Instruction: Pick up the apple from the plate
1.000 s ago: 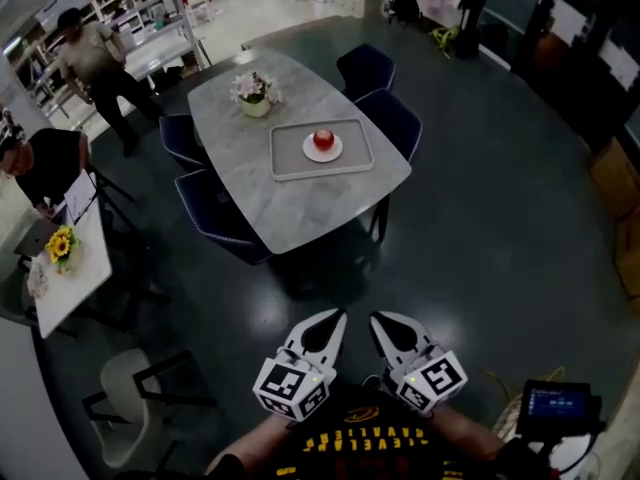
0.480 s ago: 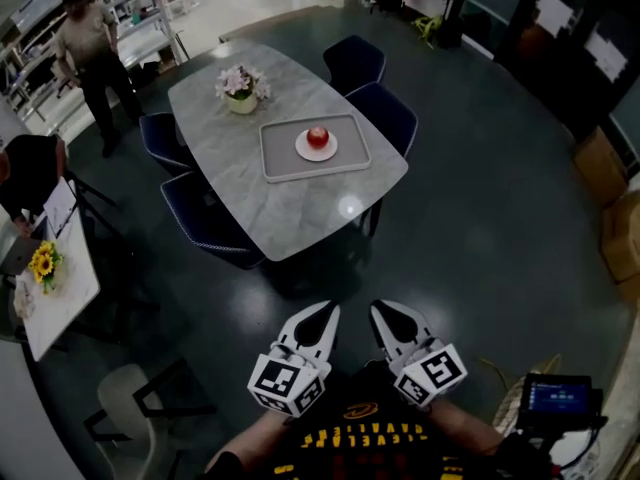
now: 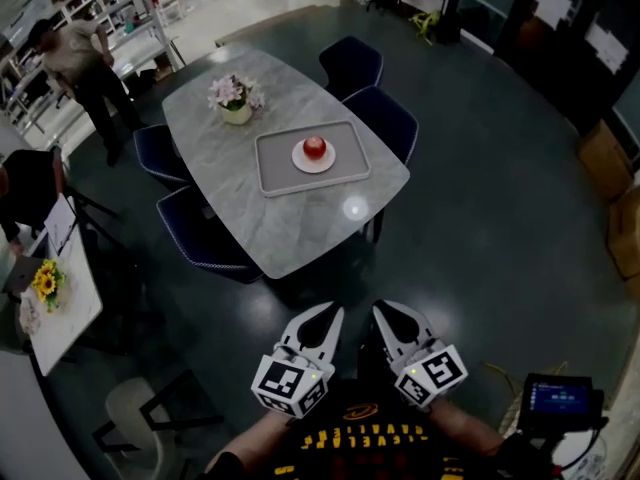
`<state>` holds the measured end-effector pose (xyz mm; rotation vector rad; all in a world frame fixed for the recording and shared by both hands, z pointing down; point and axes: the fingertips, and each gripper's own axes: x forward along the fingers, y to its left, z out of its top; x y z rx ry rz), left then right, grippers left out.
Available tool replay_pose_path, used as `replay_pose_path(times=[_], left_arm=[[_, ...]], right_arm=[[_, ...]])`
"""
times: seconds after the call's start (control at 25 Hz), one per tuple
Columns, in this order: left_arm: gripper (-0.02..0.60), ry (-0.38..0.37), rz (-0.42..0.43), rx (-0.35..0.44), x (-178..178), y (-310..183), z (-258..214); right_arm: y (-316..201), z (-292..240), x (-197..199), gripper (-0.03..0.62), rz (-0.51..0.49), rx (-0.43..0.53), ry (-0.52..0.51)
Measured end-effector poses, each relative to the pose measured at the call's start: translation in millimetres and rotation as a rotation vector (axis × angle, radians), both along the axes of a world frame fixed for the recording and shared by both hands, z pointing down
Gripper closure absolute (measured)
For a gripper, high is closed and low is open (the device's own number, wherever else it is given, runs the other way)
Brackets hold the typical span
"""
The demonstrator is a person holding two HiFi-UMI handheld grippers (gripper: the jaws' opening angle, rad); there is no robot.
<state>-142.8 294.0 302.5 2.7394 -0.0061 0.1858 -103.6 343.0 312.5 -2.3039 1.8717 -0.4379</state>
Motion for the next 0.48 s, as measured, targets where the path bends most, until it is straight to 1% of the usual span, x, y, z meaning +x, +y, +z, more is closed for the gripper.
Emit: replay_pose_path(times=[0.08, 0.12, 0.16, 0.32, 0.48], left_arm=[[0.555, -0.009, -0.016, 0.018, 11.7, -6.0, -1.2], [0.549, -0.012, -0.027, 0.025, 18.1, -9.4, -2.0], [0.545, -0.013, -0.039, 0.031, 25.2, -12.6, -2.9], [0.537, -0.024, -0.083, 0.05, 64.8, -23.3, -3.8], [0.537, -0.039, -0.122, 0.047, 112.4, -32.1, -3.0]], right_arm=[[-8.0, -0.2, 14.1, 0.584, -0.014, 0.012, -0.009], [-12.7, -0.7, 21.8, 0.548, -0.024, 0.018, -0.014], [-17.1, -1.4, 30.1, 0.542, -0.035, 0.025, -0.017], [-31.5, -3.0, 71.4, 0.542, -0.086, 0.048, -0.028], [-43.2, -3.7, 119.0, 0.542, -0.143, 0.057, -0.047]])
